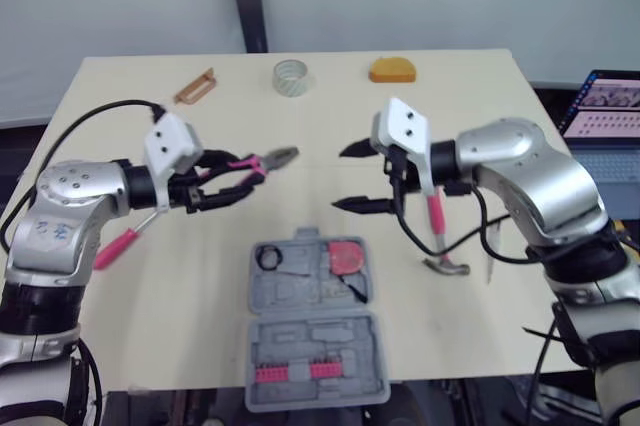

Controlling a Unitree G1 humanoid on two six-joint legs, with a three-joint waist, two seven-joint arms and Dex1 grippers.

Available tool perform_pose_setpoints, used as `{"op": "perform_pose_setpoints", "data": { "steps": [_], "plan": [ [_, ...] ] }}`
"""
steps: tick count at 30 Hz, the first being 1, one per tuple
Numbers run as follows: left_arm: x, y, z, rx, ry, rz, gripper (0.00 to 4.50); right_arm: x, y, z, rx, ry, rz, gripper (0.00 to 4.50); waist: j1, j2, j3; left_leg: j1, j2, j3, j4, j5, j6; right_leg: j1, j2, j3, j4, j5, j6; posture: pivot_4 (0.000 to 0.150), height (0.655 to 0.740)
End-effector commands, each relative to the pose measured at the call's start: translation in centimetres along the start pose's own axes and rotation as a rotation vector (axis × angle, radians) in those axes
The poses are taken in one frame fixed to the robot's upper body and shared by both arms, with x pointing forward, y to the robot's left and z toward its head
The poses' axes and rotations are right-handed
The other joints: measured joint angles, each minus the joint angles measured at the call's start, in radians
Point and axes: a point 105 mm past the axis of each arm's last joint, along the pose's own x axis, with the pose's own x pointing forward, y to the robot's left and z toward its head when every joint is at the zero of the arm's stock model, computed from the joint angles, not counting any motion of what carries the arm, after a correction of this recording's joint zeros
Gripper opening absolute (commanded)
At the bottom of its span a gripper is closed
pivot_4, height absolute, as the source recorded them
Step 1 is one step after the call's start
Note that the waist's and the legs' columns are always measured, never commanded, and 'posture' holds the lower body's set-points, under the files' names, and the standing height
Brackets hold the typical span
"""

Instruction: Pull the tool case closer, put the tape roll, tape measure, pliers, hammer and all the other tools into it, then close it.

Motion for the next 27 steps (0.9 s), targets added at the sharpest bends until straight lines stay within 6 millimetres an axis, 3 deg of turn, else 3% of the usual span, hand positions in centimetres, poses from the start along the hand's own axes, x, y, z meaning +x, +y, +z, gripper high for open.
{"op": "perform_pose_setpoints", "data": {
  "steps": [1,8,14,17,19,27],
  "plan": [
    [0.6,-0.6,1.3,0.088,0.008,-0.122,2.74,0.7,0.6,1.1,-0.072,0.019,0.041,4.50,-0.007,0.000,0.000,0.000,0.000,0.000,0.000,0.000,0.000,0.000,0.000,-0.002,0.000,0.000,0.000,0.150,0.7400],
    [2.5,-1.4,2.1,0.119,-0.006,-0.219,2.74,2.3,2.9,0.8,-0.084,0.065,0.156,4.50,-0.024,0.000,0.000,0.000,0.001,-0.001,0.001,0.000,0.000,-0.001,-0.002,-0.010,0.005,0.000,0.000,0.150,0.7400],
    [2.8,-2.0,1.9,0.104,-0.015,-0.239,2.74,3.0,3.7,0.6,-0.074,0.068,0.171,4.50,-0.023,0.000,0.000,0.000,0.001,-0.002,0.002,0.000,0.000,-0.002,-0.002,-0.011,0.006,0.000,0.000,0.150,0.7400],
    [2.8,-2.2,1.7,0.095,-0.017,-0.240,2.74,3.3,3.7,0.2,-0.075,0.077,0.167,3.57,-0.022,0.000,0.000,0.000,0.000,-0.002,0.002,0.000,0.000,-0.002,-0.003,-0.012,0.007,0.000,0.000,0.150,0.7400],
    [2.8,-2.3,1.7,0.091,-0.020,-0.237,2.74,3.5,3.7,0.0,-0.077,0.080,0.166,2.61,-0.022,0.000,0.000,0.000,0.000,-0.002,0.002,0.000,0.000,-0.002,-0.004,-0.012,0.007,0.000,0.000,0.150,0.7400],
    [2.7,-2.3,1.6,0.079,-0.025,-0.224,2.74,3.7,3.6,-0.4,-0.094,0.095,0.163,2.61,-0.022,0.000,0.000,0.000,-0.001,-0.002,0.002,0.000,0.000,-0.002,-0.008,-0.019,0.008,0.000,0.000,0.150,0.7400]
  ]
}}
